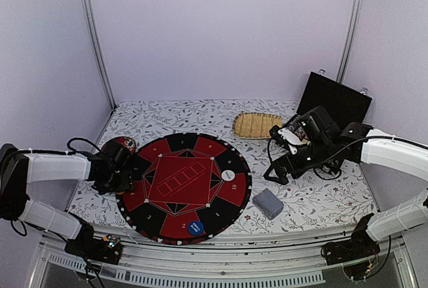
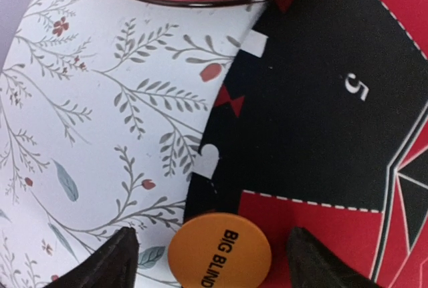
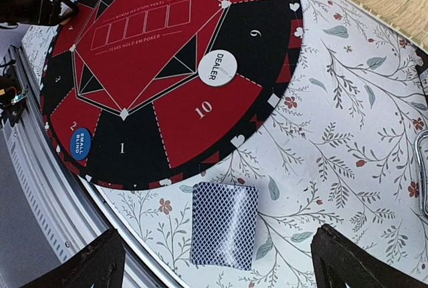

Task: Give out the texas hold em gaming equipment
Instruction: Place the big blind button at position 4, then adjust the poker chips pile in the chip case.

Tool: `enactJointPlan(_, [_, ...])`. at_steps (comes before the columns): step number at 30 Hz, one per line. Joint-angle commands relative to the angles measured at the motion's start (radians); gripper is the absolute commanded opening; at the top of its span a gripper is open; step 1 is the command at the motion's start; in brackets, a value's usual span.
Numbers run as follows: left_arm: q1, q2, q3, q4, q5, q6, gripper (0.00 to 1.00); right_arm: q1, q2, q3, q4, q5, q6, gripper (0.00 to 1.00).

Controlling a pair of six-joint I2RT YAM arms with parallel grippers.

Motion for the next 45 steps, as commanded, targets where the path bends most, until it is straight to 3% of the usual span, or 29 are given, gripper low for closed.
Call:
enactJointPlan(1, [0.008,-0.022,0.017,0.004,0.044,-0.001,0.86,-0.012,0.025,0.028,-0.041,0.023,0.004,0.99])
enactJointPlan(9, [-0.012,-0.153,0.109,-0.042,0.032,0.035,0.92,-0.026,0.064,0.041,-0.081,0.028,0.052,0.99])
enactJointPlan(15, [-0.156,-0.223,0.223,0.014,-0.035,0.152,0.96,-0.073,0.083,0.038,-0.114,-0.003,0.114,0.99])
enactJointPlan(21, [-0.339,-0.161,0.299,0.139,-0.018,0.301,0.98,-0.089,0.092,-0.041,-0.075,-0.051,0.237,0.99])
enactJointPlan(25, [-0.395,-0.084,0.32,0.216,0.048,0.366,0.98,-0.089,0.118,-0.106,-0.026,-0.059,0.32,0.96])
enactJointPlan(29, [-0.434,-0.009,0.353,0.233,0.076,0.409,0.98,-0.076,0.123,-0.171,0.011,-0.001,0.409,0.88])
enactJointPlan(35, [-0.471,0.066,0.368,0.232,0.044,0.474,0.98,-0.02,0.17,-0.179,0.065,0.024,0.466,0.85])
enactJointPlan(45, [-0.483,0.076,0.367,0.233,0.046,0.486,0.98,-0.012,0.245,-0.101,0.046,0.038,0.41,0.85])
